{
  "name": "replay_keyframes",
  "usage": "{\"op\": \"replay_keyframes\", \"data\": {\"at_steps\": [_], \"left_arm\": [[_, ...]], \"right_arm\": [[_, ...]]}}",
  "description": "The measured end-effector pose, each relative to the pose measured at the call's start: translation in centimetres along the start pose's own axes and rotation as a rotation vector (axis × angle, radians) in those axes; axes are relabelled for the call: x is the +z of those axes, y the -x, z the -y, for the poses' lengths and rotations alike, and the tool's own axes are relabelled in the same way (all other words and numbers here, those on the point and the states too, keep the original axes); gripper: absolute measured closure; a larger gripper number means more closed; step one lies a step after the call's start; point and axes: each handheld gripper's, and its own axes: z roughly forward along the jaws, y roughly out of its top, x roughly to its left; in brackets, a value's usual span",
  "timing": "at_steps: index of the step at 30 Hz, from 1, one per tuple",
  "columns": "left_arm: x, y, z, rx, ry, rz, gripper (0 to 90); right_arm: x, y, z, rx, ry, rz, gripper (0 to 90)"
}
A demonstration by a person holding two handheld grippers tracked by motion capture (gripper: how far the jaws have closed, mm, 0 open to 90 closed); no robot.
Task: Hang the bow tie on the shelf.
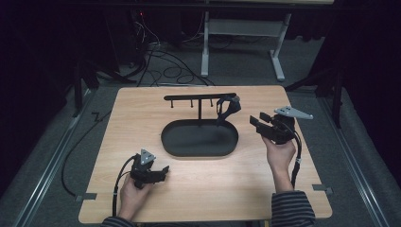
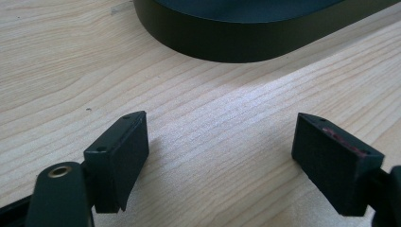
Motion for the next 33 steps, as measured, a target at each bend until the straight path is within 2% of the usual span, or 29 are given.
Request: {"op": "replay_keyframes", "data": {"at_steps": [33], "left_arm": [[0.0,0.0,0.0,0.0,0.0,0.0,20.0]], "right_arm": [[-3.3,0.1,2.2,0.006,-0.002,-0.014,50.8]]}}
